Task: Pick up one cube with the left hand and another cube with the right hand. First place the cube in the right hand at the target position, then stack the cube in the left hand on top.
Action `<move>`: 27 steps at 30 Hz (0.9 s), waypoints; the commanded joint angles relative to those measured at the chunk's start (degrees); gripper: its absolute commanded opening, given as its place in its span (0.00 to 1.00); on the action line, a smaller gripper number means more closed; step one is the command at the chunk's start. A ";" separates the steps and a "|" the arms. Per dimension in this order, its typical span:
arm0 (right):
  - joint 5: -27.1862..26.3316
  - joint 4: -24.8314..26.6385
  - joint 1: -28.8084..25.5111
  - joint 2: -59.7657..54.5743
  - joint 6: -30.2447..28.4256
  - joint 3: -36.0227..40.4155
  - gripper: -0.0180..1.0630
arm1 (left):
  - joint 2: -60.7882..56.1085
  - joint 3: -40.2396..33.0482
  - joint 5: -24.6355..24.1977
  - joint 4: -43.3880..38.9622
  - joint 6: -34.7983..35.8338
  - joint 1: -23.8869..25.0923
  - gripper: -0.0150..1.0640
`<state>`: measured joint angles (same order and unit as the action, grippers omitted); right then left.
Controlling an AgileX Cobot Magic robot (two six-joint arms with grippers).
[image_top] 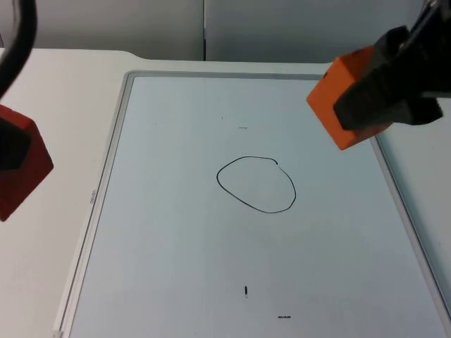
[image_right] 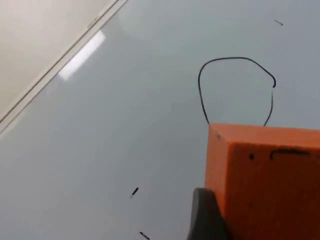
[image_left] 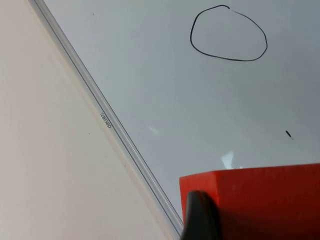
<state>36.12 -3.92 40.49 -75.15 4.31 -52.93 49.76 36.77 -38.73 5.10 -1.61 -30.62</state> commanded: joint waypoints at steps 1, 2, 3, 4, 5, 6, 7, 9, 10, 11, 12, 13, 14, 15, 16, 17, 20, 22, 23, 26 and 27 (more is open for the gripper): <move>-1.11 -3.52 0.03 -2.89 4.73 -1.53 0.01 | -0.43 -0.24 0.66 0.07 0.10 -0.48 0.19; -0.69 -4.34 0.03 -4.91 5.86 -2.51 0.01 | -0.43 -0.24 0.66 0.07 0.10 -0.48 0.19; -0.21 -4.75 0.03 -7.01 6.02 -3.87 0.01 | -0.43 -0.24 0.66 0.07 0.10 -0.48 0.19; -0.21 -4.75 0.03 -7.01 6.02 -3.87 0.01 | -0.43 -0.24 0.66 0.07 0.10 -0.48 0.19; 0.25 -4.75 0.03 -8.82 6.02 -5.51 0.01 | -0.43 -0.24 0.77 0.09 0.10 -0.48 0.19; 0.73 -4.75 0.03 -11.04 6.02 -7.34 0.01 | -0.43 -0.24 0.77 0.09 0.10 -0.48 0.19; 1.83 -5.08 0.03 -14.45 5.91 -10.14 0.01 | -0.43 -0.24 0.77 0.09 0.10 -0.48 0.19; 2.72 -5.49 0.03 -16.35 5.91 -12.34 0.01 | -0.43 -0.24 0.77 0.09 0.10 -0.48 0.19; 3.69 -5.62 0.03 -18.61 5.77 -14.61 0.01 | -0.43 -0.24 0.77 0.09 0.10 -0.48 0.19; 4.40 -5.84 0.03 -20.79 5.30 -16.41 0.01 | -0.43 -0.24 0.77 0.09 0.10 -0.48 0.19; 5.07 -5.84 0.03 -22.91 4.60 -18.75 0.01 | -0.43 -0.24 0.77 0.09 0.10 -0.48 0.19; 5.60 -5.94 0.03 -24.62 4.47 -20.28 0.01 | -0.43 -0.24 0.77 0.09 0.10 -0.48 0.19; 5.60 -5.94 0.03 -24.62 4.47 -20.28 0.01 | -0.43 -0.24 0.77 0.09 0.10 -0.48 0.19; 6.18 -6.29 0.03 -26.56 4.47 -21.94 0.01 | -0.43 -0.24 0.77 0.09 0.10 -0.48 0.19; 6.76 -6.55 0.03 -28.65 4.47 -23.30 0.01 | -0.43 -0.24 0.77 0.09 0.10 -0.48 0.19; 6.87 -6.55 0.03 -30.00 4.14 -24.37 0.01 | -0.43 -0.24 0.77 0.09 0.10 -0.48 0.19; 6.96 -6.69 -0.22 -32.55 2.95 -25.53 0.01 | -0.43 -0.24 0.77 0.09 0.10 -0.48 0.19; 6.96 -5.35 -1.89 -35.35 1.90 -26.59 0.01 | -0.43 -0.24 0.77 0.09 0.10 -0.48 0.19; 6.85 -3.99 -2.98 -36.16 0.48 -26.69 0.01 | -0.43 -0.24 0.77 0.09 0.10 -0.48 0.19; 6.96 -1.47 -4.99 -37.20 -1.77 -26.69 0.01 | -0.43 -0.24 0.77 0.09 0.10 -0.48 0.19; 7.07 -1.16 -5.50 -37.55 -1.90 -26.69 0.01 | -0.43 -0.24 0.77 0.09 0.10 -0.48 0.19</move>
<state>43.05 -6.45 36.47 -112.19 4.25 -79.08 49.76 36.77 -38.73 5.10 -1.61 -30.62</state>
